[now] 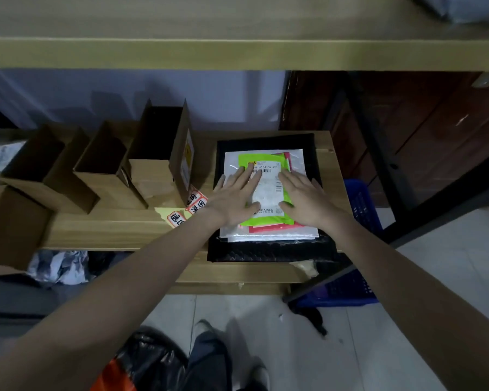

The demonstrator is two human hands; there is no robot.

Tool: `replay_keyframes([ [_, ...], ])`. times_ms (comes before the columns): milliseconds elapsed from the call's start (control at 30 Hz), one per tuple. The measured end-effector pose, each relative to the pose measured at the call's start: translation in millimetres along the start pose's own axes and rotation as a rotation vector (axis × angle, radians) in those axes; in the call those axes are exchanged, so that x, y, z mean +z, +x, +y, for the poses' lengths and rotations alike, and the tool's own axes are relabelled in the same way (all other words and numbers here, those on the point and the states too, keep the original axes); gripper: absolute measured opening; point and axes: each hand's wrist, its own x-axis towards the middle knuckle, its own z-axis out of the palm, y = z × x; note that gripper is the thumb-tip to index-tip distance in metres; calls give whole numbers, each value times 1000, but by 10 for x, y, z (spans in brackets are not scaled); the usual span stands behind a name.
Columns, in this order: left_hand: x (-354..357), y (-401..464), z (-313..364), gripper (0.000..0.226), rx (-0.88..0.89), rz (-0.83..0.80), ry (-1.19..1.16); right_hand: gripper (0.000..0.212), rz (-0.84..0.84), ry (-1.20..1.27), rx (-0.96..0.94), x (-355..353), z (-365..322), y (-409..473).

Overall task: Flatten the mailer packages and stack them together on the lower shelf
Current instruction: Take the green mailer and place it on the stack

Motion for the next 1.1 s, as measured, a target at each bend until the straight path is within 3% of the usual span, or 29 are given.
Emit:
replay_keyframes([
  [200, 4, 95, -131, 74, 7, -190, -17, 76, -37, 55, -45, 47, 34, 74],
  [367, 42, 77, -132, 77, 25, -176, -20, 76, -46, 68, -13, 80, 4, 31],
  [567, -11, 69, -31, 77, 13, -191, 132, 76, -65, -84, 5, 29, -55, 26],
  [767, -249, -128, -47, 87, 80, 37, 137, 82, 65, 7, -57, -287, -62, -147],
  [1100, -866, -1002, 12, 91, 202, 249, 208, 74, 177, -35, -226, -987, -423, -848],
])
